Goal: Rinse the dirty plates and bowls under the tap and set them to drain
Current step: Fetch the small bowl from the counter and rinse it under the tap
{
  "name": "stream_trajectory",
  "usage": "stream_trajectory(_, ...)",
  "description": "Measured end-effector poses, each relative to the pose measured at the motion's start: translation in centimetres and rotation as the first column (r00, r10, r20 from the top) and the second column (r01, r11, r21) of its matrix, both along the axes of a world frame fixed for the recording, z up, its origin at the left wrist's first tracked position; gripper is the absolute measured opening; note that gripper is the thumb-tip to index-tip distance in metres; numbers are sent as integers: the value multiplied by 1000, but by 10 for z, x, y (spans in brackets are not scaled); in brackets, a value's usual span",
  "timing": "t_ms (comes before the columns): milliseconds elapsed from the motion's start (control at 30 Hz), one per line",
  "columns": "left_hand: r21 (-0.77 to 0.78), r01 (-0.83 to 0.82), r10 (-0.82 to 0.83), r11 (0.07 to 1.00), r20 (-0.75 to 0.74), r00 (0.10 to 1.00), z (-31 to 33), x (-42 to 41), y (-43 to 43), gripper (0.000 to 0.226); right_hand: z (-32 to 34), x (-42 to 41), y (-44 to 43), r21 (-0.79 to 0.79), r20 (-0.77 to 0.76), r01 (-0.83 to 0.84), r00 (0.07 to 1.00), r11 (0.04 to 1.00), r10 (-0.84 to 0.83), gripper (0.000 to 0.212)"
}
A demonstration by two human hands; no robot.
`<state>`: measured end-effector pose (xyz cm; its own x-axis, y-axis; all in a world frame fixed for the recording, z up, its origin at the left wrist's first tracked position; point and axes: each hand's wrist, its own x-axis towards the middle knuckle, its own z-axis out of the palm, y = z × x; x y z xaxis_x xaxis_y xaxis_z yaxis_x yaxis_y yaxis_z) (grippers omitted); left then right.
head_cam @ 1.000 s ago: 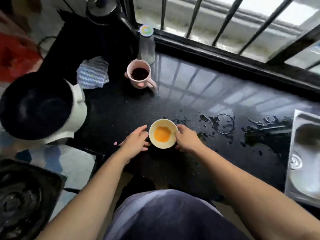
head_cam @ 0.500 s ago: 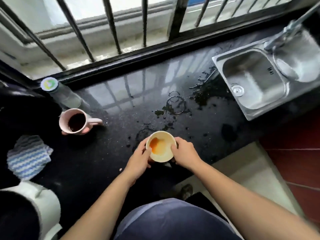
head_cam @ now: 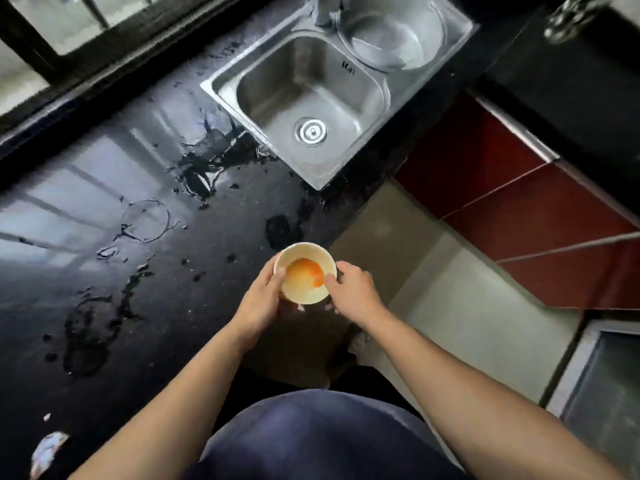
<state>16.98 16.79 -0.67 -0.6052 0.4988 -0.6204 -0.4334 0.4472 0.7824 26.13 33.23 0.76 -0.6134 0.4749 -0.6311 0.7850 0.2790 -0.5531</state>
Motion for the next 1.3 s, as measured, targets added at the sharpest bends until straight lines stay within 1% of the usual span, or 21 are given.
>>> stream_trajectory(67,-46,-77,75,996,-30,997,-7,12,47,30,-6,6,51,-15,-15,-78,997,997,78,23)
stream_trajectory(167,-61,-152,152,987,-2,988,-6,23,113,31,1,7,123,-3,-51,-184,982,983,183,25)
stream_trajectory(233,-53,-204,203,978,-25,979,-1,23,146,30,10,-1,162,24,-56,-212,976,977,213,26)
stream_trajectory(367,-43,-250,248,967,-49,968,14,4,199,28,18,-28,221,102,-71,-277,956,955,285,27)
stream_trajectory(500,-39,-268,266,963,-60,962,15,-35,242,29,21,-70,264,75,-85,-260,960,963,266,33)
stream_trajectory(567,-8,-267,266,964,-58,962,10,-58,264,34,23,-91,287,102,-91,-263,958,959,272,35)
stream_trajectory(667,62,-283,284,957,-19,959,9,-93,300,37,28,-121,318,112,-107,-252,959,961,264,34)
stream_trajectory(700,73,-304,304,950,4,953,10,-104,315,40,32,-133,331,115,-100,-258,958,959,269,33)
stream_trajectory(767,62,-304,305,951,-5,952,16,-114,327,42,36,-146,343,112,-96,-275,954,955,286,33)
stream_trajectory(833,30,-336,337,941,-17,941,22,-133,343,36,38,-173,361,61,-78,-315,945,947,319,34)
stream_trajectory(900,-3,-367,365,930,-93,926,25,-149,354,29,40,-203,376,3,-86,-353,932,936,352,35)
stream_trajectory(967,-18,-435,431,900,-104,897,25,-165,362,28,36,-241,394,-76,-100,-358,931,930,350,40)
stream_trajectory(1000,-16,-475,472,880,-79,878,23,-174,366,28,33,-262,405,-117,-101,-339,939,933,329,41)
stream_trajectory(1067,-22,-560,559,828,-32,829,22,-191,375,27,26,-311,432,-161,-115,-274,959,948,257,37)
stream_trajectory(1133,-44,-624,623,780,-25,781,21,-208,383,24,22,-364,461,-173,-148,-172,978,970,147,28)
stream_trajectory(1200,-63,-721,720,691,-31,693,18,-223,391,21,18,-424,486,-188,-166,-115,983,975,84,23)
stream_trajectory(1300,-97,-804,805,587,-31,592,8,-240,405,20,10,-507,518,-142,-192,-94,979,985,66,32)
